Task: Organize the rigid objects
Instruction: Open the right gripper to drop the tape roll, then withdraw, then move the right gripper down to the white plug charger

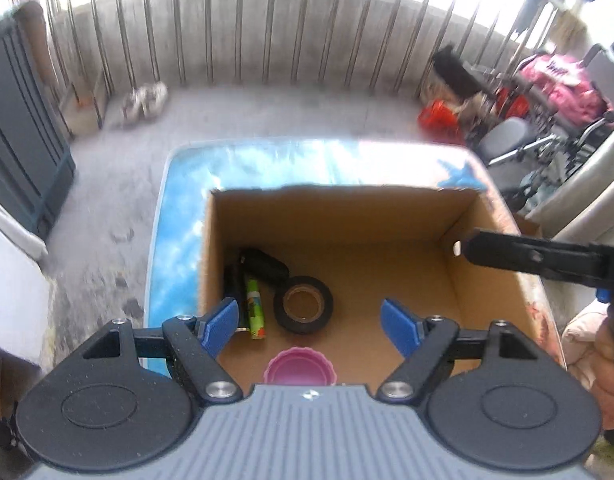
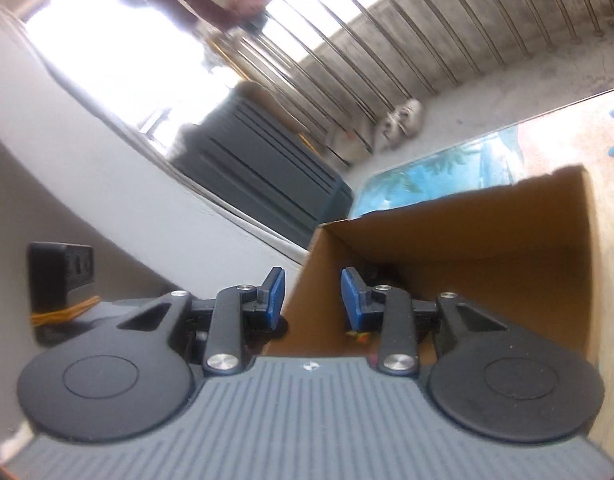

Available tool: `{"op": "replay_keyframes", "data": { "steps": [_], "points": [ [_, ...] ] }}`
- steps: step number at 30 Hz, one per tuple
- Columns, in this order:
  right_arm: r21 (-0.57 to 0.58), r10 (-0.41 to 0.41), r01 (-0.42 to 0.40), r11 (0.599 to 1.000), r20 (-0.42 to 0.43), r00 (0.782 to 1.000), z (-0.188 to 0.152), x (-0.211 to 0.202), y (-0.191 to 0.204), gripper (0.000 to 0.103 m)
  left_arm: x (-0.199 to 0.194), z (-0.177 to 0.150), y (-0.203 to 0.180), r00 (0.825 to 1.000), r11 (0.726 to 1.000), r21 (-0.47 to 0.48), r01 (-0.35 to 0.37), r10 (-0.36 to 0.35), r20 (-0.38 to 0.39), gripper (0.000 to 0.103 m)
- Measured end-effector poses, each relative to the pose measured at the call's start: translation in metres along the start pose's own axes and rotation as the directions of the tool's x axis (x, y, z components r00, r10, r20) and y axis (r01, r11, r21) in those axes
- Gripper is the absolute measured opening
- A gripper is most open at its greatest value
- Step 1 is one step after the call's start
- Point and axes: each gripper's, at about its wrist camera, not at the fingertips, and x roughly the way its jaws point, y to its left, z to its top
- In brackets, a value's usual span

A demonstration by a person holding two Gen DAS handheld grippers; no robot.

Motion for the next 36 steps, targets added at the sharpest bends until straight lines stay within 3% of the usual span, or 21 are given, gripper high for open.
{"op": "replay_keyframes", "data": {
  "steps": [3,9,12,15,19,23,36],
  "points": [
    [-0.013,0.023,-0.022,1.000,0.044,0.999,-0.024,-0.043,0.011,0.032,-0.025,-0.027,-0.003,0.996,0.999,0.032,-0.014,0.011,0.088,0.080],
    [-0.018,0.003,-0.001,1.000,0.114,0.993,-0.096,-0.113,0.012,0.036,-0.050,-0.098,-0.017,0.983,0.997,0.066,0.028,-0.039,0.181,0.081],
    [-0.029,-0.045,0.049,0.998,0.126,0.991,-0.141,-0.121,0.006,0.041,-0.038,-0.135,-0.031,0.979,0.995,0.088,0.035,-0.051,0.196,0.081],
    [-0.025,-0.108,0.112,0.993,0.118,0.987,-0.183,-0.105,-0.007,0.042,-0.019,-0.164,-0.049,0.980,0.991,0.118,0.054,-0.076,0.184,0.081],
    [0.030,-0.170,0.167,0.985,0.102,0.980,-0.214,-0.072,-0.027,0.042,0.007,-0.191,-0.075,0.981,0.983,0.171,0.064,-0.093,0.169,0.080],
    [0.018,-0.195,0.194,0.981,0.077,0.978,-0.224,-0.051,-0.032,0.042,0.030,-0.203,-0.095,0.982,0.976,0.213,0.053,-0.090,0.166,0.077],
    [-0.023,-0.184,0.184,0.983,-0.007,0.983,-0.194,0.009,-0.047,0.032,0.069,-0.206,-0.117,0.985,0.964,0.265,0.006,-0.052,0.165,0.073]
  ]
}}
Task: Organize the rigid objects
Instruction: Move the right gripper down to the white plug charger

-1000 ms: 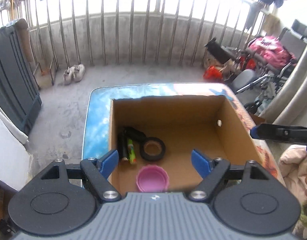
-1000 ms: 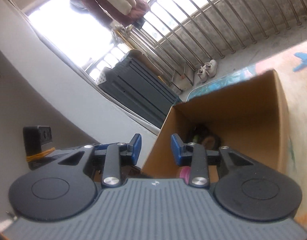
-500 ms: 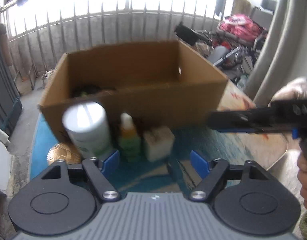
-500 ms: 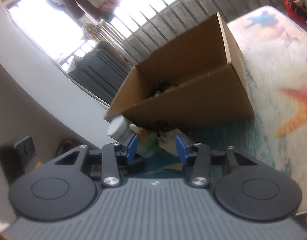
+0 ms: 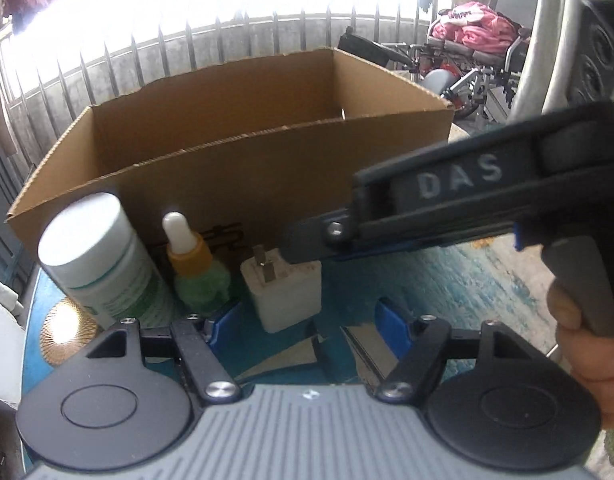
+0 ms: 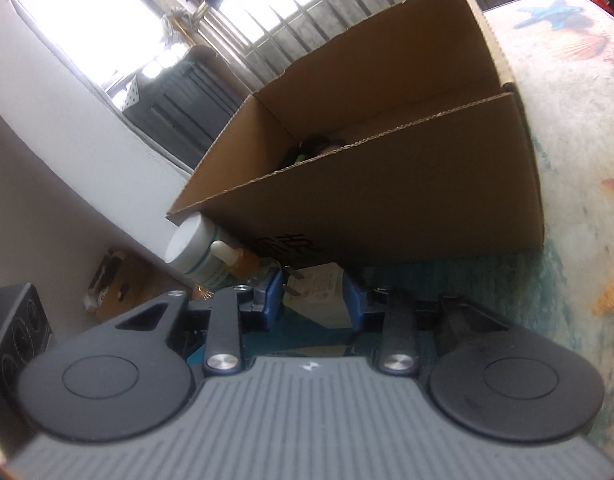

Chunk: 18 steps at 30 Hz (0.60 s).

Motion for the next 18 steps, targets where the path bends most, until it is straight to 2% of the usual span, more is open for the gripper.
{"op": "replay_keyframes", "data": {
  "steps": [9,18],
  "points": [
    [0.003,0.024,-0.024,1.000,-0.042,0.999,0.003,0.014,-0.004,0.029,0.010,0.000,0.000,1.000,1.000,-0.001,0.004,-0.004,-0.007,0.074],
    [0.004,0.013,-0.013,1.000,-0.052,0.999,0.000,0.008,-0.007,0.029,0.006,0.000,0.000,0.999,0.999,-0.010,0.047,-0.047,-0.008,0.075]
  ]
}}
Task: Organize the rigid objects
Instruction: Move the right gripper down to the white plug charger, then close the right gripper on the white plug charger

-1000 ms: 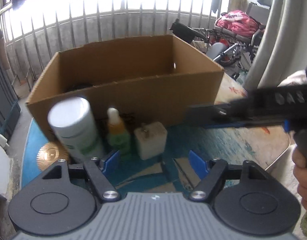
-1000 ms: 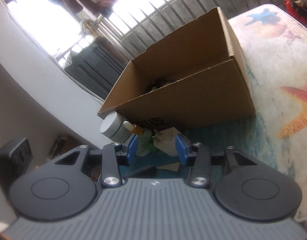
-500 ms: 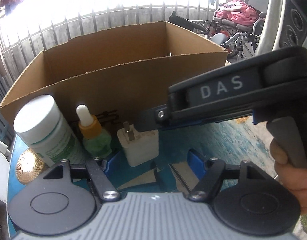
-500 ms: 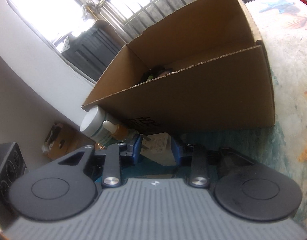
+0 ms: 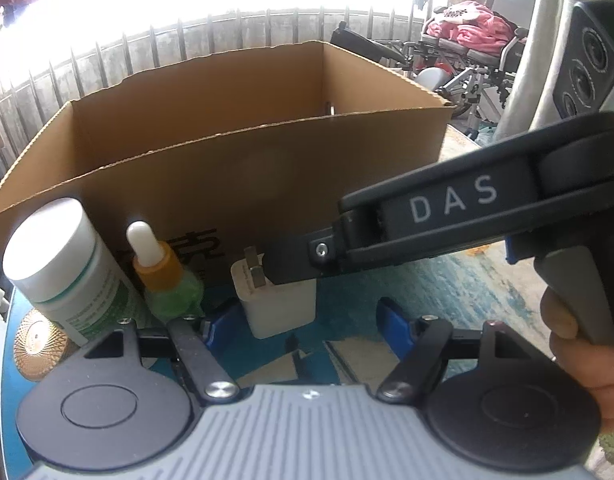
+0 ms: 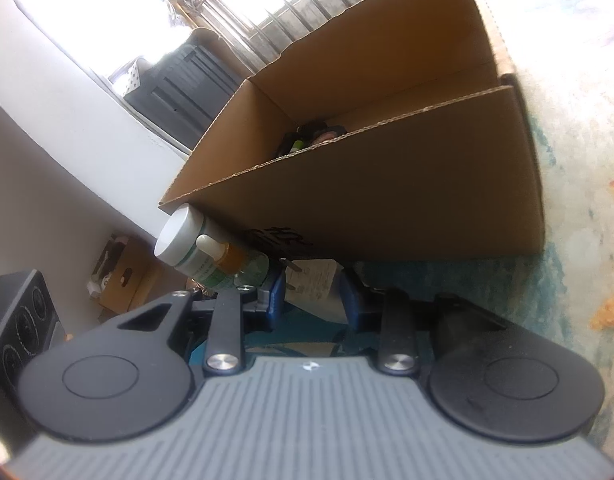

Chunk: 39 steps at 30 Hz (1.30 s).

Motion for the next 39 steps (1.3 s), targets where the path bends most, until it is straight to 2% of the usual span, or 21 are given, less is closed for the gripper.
{"op": "replay_keyframes", "data": {
  "steps": [15,20,39],
  "points": [
    [0.080,-0.068,0.066,0.995,0.028,0.997,-0.023,-0.050,-0.019,0.031,-0.017,-0.011,-0.020,0.989,0.988,0.030,0.151,-0.150,-0.014,0.075],
    [0.110,-0.071,0.066,0.992,0.042,0.997,-0.027,-0.054,-0.023,0.031,-0.022,-0.018,-0.019,0.988,0.986,0.059,0.155,-0.154,-0.019,0.075],
    [0.084,-0.092,0.089,0.992,0.039,0.995,-0.027,-0.051,-0.018,0.031,-0.026,-0.014,-0.021,0.986,0.984,0.057,0.166,-0.165,-0.023,0.075]
  ]
}}
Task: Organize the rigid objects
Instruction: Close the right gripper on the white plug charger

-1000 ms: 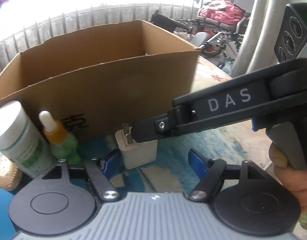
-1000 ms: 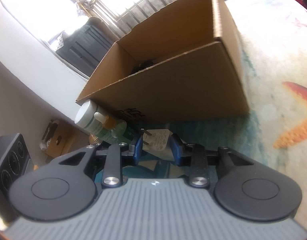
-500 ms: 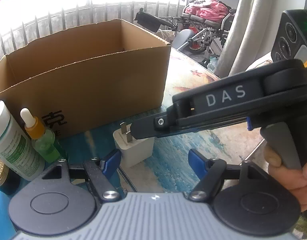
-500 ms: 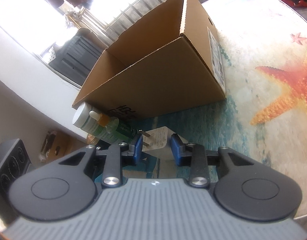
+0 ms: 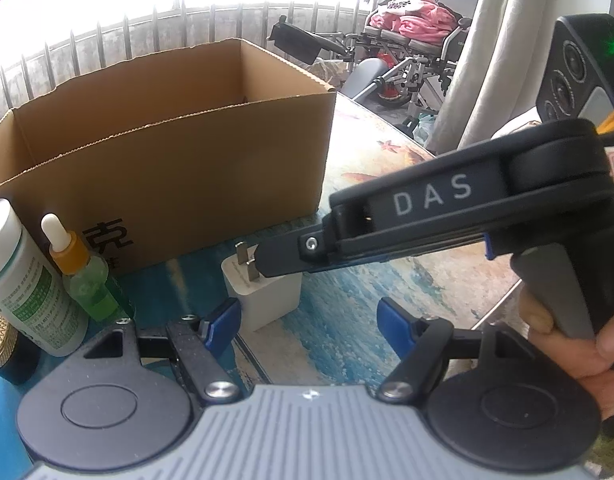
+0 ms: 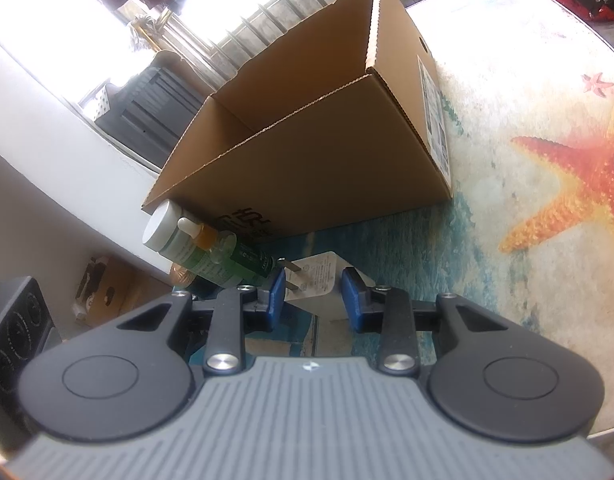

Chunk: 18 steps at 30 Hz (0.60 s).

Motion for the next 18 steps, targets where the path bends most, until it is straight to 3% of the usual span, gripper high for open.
{"op": "replay_keyframes", "data": {
  "steps": [4,8,18],
  "points": [
    [-0.006,0.002,-0.002,1.000,-0.005,1.000,-0.001,0.001,0.001,0.031,-0.002,0.001,-0.008,0.998,0.998,0.012,0.057,-0.057,0.011,0.075],
    [-0.032,-0.038,0.038,0.999,0.010,0.999,0.000,-0.002,0.004,0.031,-0.007,-0.002,-0.013,0.999,0.998,0.043,0.037,-0.039,0.032,0.075],
    [0.020,-0.013,0.013,1.000,0.016,1.000,0.002,-0.005,-0.007,0.032,-0.010,-0.002,0.004,0.998,0.999,0.009,-0.043,0.043,0.047,0.075]
  ]
}}
